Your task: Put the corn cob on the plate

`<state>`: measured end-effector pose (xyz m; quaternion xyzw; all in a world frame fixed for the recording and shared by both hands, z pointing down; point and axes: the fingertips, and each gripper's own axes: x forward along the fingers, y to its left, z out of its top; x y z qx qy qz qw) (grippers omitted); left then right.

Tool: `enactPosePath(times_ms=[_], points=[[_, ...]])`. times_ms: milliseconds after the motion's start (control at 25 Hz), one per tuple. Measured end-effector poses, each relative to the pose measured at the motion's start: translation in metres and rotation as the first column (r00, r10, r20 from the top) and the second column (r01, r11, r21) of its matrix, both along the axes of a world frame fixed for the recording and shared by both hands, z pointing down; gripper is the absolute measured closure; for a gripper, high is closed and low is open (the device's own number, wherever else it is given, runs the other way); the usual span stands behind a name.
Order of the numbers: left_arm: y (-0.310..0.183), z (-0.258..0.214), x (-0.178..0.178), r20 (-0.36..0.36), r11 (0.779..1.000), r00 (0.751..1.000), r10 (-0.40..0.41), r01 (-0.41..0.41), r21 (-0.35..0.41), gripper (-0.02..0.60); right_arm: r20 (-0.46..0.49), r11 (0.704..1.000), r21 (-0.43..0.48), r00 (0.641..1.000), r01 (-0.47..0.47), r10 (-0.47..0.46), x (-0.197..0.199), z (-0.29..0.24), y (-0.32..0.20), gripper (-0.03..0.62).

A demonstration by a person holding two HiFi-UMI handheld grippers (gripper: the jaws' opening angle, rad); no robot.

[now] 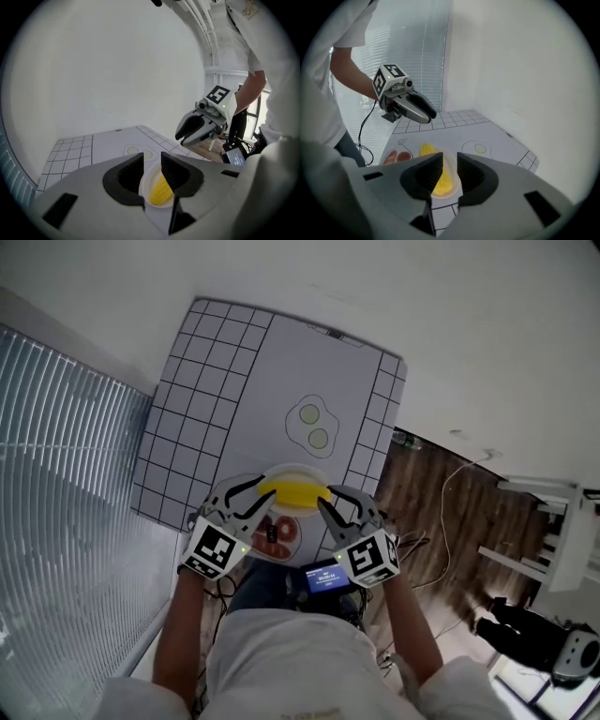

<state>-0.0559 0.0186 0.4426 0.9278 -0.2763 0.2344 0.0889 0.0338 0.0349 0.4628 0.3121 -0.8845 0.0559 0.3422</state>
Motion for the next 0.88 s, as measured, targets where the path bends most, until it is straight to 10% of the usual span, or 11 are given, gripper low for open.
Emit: enactPosePath(times_ms=[200,880], points=[[-0.008,-0.052,-0.006,-0.152,0.988,0.979,-0.135,0.145,0.056,0.572,0.142,0.981,0.122,0.981,-0.152,0.134,0.007,-0.049,-0.006,0.578],[0.021,-0.134,-0.003,-0.278,0.936,0.931,-0.235,0.294,0.195,0.574,0.332,0.905,0.197,0.894,-0.377,0.3,0.04,-0.127,0.013,0.588]])
